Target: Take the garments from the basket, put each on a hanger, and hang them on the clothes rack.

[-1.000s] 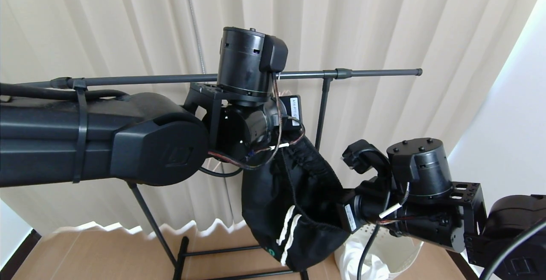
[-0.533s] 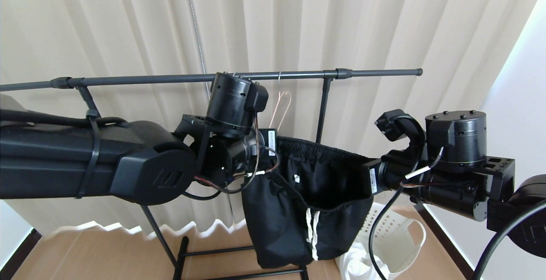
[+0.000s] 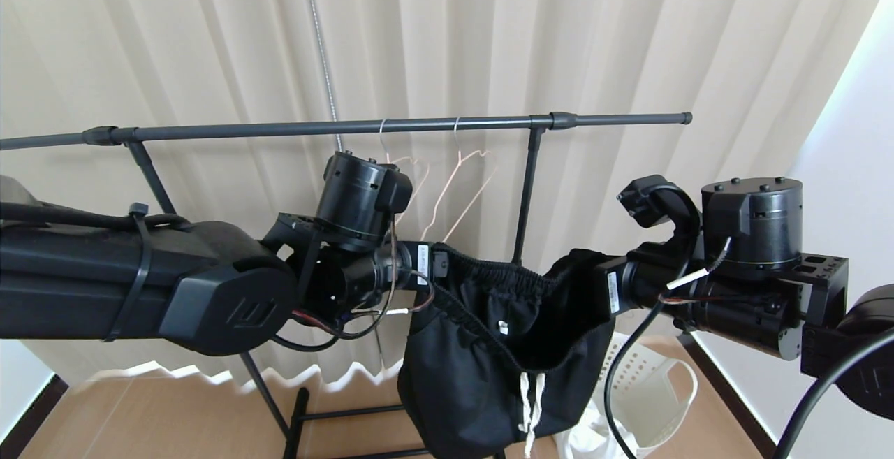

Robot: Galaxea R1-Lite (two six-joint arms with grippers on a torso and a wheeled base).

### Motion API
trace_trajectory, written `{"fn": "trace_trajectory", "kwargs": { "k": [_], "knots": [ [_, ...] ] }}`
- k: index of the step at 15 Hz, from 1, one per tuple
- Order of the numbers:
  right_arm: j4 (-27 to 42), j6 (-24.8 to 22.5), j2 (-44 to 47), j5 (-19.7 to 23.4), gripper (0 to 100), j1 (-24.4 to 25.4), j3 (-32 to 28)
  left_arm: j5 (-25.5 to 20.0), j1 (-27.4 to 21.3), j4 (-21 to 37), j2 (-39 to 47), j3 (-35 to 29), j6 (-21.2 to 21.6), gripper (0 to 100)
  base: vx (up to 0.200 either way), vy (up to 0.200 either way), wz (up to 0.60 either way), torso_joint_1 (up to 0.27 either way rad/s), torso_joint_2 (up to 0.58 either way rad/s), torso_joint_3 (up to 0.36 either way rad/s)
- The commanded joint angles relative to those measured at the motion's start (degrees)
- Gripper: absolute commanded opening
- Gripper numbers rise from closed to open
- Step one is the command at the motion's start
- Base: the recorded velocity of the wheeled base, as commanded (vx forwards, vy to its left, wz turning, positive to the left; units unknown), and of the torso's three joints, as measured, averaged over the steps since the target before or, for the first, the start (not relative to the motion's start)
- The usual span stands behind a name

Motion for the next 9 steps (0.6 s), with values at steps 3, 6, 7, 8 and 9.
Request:
{"fn": "trace_trajectory", "kwargs": {
  "k": [3,6,7,8,9],
  "knots": [
    [0.0,0.0,0.3,0.0,0,-0.1,-0.1,-8.4,4.3,0.3,-5.0,1.3,-0.1,100,0.0,0.0,0.0,0.0,0.0,0.0],
    [0.0,0.0,0.4,0.0,0,-0.1,0.0,-15.6,6.9,0.5,-8.2,3.1,0.0,100,0.0,0.0,0.0,0.0,0.0,0.0],
    [0.0,0.0,0.4,0.0,0,-0.1,-0.1,-17.8,7.8,0.4,-9.4,4.5,0.0,100,0.0,0.0,0.0,0.0,0.0,0.0],
    [0.0,0.0,0.3,0.0,0,-0.1,-0.1,-19.5,8.5,0.4,-10.5,5.8,0.2,100,0.0,0.0,0.0,0.0,0.0,0.0],
    [0.0,0.0,0.3,0.0,0,-0.1,-0.1,-22.4,9.8,0.4,-11.6,7.3,1.1,100,0.0,0.0,0.0,0.0,0.0,0.0]
  ]
}}
